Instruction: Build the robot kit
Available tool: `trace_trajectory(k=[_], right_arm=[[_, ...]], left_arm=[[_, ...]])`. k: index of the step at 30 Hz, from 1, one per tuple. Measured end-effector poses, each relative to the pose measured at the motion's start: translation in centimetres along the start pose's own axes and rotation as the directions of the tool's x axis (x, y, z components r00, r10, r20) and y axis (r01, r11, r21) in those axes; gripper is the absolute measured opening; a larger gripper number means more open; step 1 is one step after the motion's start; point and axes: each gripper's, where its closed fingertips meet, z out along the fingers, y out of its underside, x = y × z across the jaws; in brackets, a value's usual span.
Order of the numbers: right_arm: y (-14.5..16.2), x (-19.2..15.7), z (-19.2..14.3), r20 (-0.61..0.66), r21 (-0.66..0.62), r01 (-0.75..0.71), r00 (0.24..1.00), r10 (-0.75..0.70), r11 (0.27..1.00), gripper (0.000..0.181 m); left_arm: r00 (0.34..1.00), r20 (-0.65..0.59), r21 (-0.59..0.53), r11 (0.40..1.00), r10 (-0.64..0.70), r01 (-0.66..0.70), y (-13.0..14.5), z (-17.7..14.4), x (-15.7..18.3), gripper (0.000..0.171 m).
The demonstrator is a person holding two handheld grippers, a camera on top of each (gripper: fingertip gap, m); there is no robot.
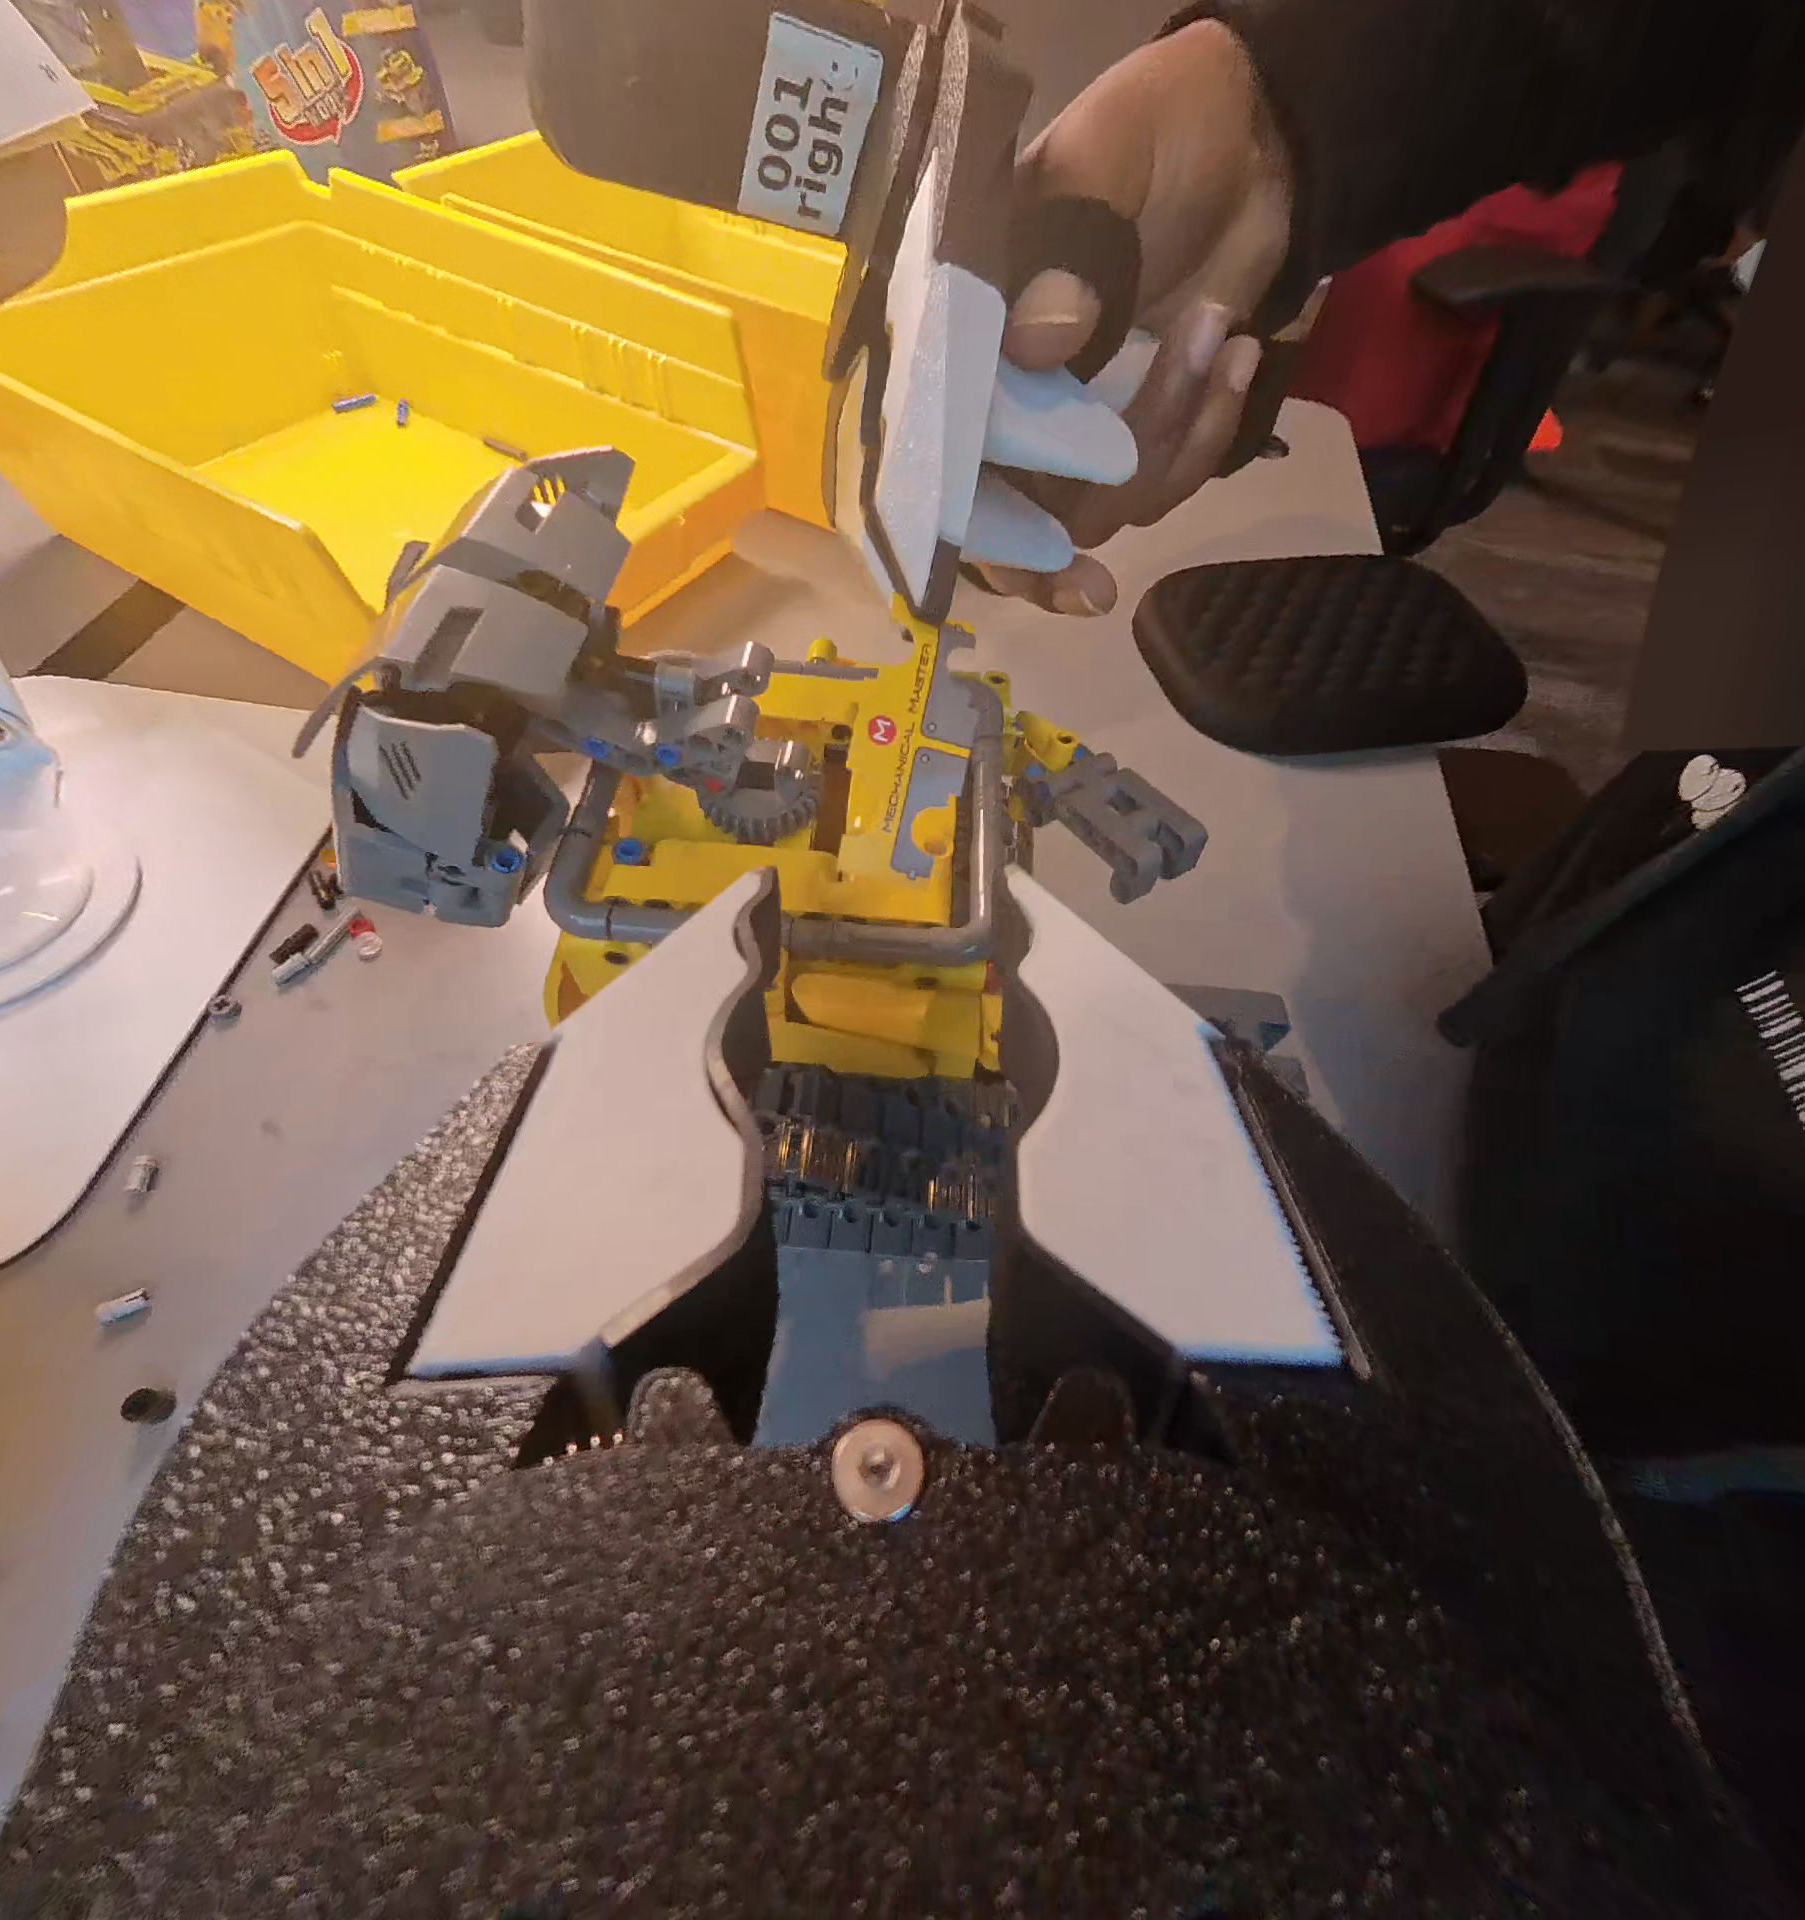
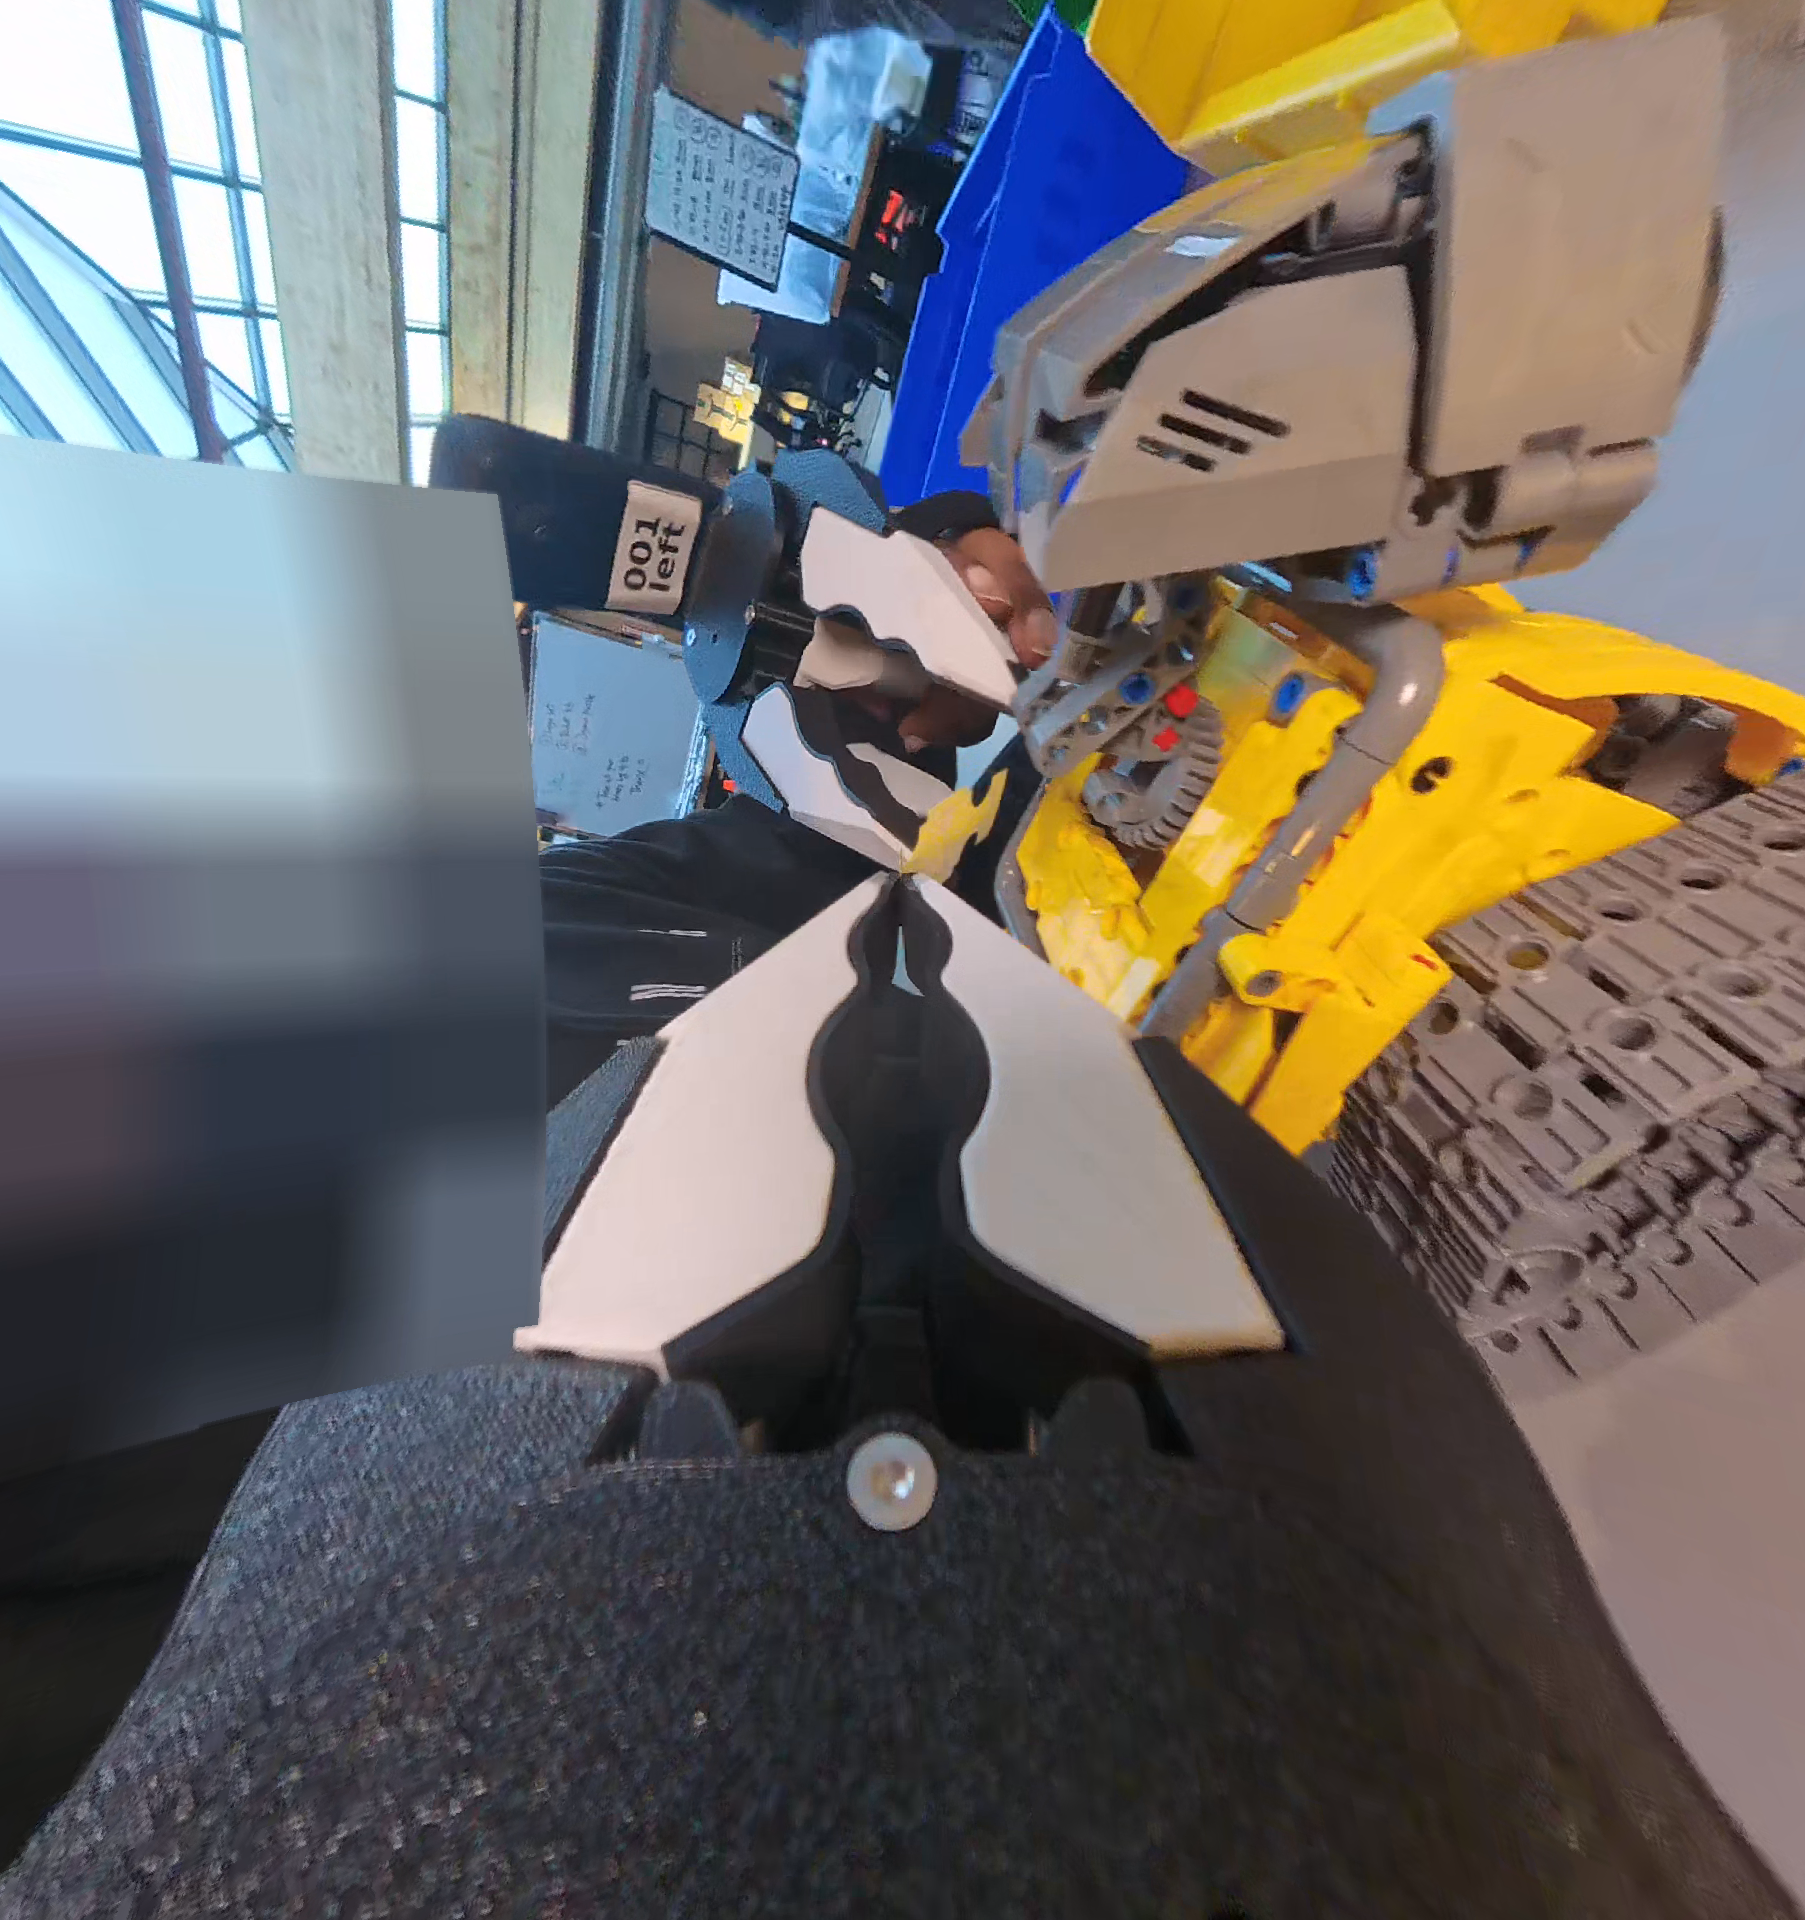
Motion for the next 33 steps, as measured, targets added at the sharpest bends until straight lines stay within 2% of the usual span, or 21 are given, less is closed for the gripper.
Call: trace_trajectory(k=[1,16,27,33], right_arm=[[0.0,0.3,0.0,-0.007,0.0,-0.01,1.0,0.01,1.0,0.0],[0.4,2.2,-0.1,-0.078,-0.046,-0.064,0.995,0.06,0.997,0.0],[-0.1,-0.6,0.6,-0.042,-0.089,0.03,0.999,-0.034,0.996,0.0],[-0.3,-1.3,0.7,-0.023,-0.089,0.033,0.999,-0.035,0.995,0.0]], left_arm=[[1.0,0.001,-0.006,1.0,0.004,-0.004,0.2,0.1,0.0,0.038],[0.998,-0.009,-0.039,0.997,0.059,-0.059,0.6,0.9,0.3,0.033],[0.999,-0.005,-0.031,0.998,0.054,-0.054,0.6,0.9,0.3,0.033],[0.998,0.014,-0.012,0.998,0.054,-0.054,0.6,0.5,0.0,0.035]])
